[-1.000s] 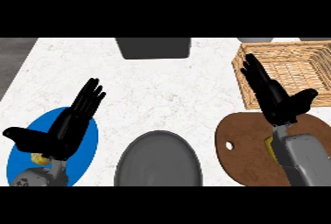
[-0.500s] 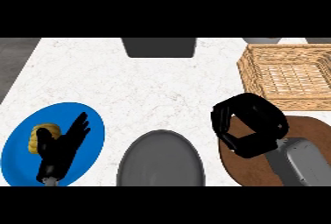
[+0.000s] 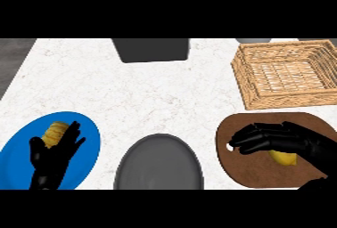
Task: Pick the lemon from the cutting board and place it in the basket
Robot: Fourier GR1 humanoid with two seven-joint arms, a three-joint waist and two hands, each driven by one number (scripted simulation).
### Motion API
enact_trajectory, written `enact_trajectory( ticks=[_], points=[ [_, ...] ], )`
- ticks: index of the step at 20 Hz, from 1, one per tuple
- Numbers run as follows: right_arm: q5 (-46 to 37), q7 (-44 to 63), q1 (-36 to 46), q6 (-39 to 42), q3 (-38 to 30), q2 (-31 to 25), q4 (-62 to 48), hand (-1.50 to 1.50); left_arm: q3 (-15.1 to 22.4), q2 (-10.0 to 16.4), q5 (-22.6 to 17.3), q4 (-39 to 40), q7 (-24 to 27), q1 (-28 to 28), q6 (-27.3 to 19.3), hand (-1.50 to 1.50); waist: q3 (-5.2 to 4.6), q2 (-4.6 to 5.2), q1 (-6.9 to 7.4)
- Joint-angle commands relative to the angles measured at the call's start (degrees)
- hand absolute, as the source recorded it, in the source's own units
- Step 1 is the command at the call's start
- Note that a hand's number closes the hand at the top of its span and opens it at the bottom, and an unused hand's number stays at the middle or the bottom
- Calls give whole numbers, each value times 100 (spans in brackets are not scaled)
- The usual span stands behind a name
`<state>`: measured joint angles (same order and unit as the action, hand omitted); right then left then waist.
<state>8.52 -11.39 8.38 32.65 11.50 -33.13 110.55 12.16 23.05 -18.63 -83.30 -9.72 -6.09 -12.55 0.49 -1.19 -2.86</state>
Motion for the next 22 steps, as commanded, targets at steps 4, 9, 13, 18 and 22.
enact_trajectory(
  ticks=[4, 9, 13, 18, 22],
  points=[
    [-927, 220, 568, 142, -1320, -1495, 559, -150, 172, -13, 158, 370, -132, -243, 18, 0, -59, 88, 102],
    [-457, -294, 900, 1241, -2489, -2769, -132, -150, 85, 50, -12, 131, -332, -194, 167, 0, -49, 111, 208],
    [-183, -330, 1027, 2268, -2622, -3650, -234, -150, -54, 94, -19, 362, -373, 82, 225, 0, -59, 117, 160],
    [-863, -858, 912, 2573, -2457, -4216, -483, -150, 228, -153, 252, 318, -271, 23, 82, 0, -44, 154, 287],
    [-1131, -1408, 722, 2444, -2579, -4464, -530, -150, 50, -27, 160, 377, -68, -228, 276, 0, -41, 128, 271]
  ],
)
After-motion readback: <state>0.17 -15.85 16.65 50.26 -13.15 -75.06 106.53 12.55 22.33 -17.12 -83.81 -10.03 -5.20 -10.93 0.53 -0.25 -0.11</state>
